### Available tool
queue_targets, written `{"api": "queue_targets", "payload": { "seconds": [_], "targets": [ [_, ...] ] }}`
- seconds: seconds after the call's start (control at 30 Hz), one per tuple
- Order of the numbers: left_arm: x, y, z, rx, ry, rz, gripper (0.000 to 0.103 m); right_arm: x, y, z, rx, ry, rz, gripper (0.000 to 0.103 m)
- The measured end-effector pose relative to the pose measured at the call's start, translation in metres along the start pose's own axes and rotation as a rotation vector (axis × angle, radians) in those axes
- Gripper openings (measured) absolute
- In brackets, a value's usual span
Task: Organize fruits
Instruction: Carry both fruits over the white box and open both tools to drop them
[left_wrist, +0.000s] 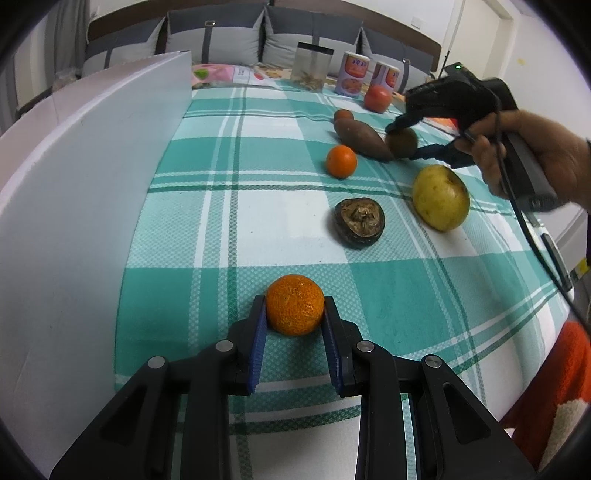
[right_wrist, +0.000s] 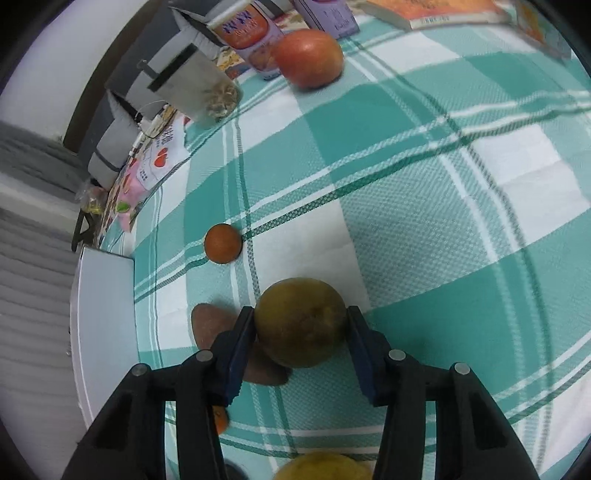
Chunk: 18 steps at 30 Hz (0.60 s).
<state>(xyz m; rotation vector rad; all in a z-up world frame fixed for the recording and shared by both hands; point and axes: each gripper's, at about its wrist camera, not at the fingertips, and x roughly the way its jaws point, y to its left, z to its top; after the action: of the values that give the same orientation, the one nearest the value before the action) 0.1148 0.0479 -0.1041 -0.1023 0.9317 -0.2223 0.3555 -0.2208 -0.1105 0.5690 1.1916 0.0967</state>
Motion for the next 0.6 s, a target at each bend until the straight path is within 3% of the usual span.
{"api": "queue_targets", "payload": {
  "seconds": [0.2,0.33,0.47,0.6],
  "targets": [
    [-0.016,-0.005,0.010,-0.043,-0.015,-0.062,0.028,-0.038,-0.003,-0.013,-0.108,-0.033,0.015,0.049],
    [-0.055,-0.009,0.032,-0.103,-0.066,-0.147,0.028,-0.067,0.015,-0.026,-0.207,-0.040,0.056,0.049],
    [-0.110,0.010,0.056,-0.171,-0.141,-0.183,0.028,-0.094,0.072,-0.052,-0.321,-0.019,0.192,0.049],
    [-0.156,0.060,0.066,-0.258,-0.182,-0.114,0.028,-0.106,0.153,-0.098,-0.452,0.040,0.357,0.049]
  ]
}}
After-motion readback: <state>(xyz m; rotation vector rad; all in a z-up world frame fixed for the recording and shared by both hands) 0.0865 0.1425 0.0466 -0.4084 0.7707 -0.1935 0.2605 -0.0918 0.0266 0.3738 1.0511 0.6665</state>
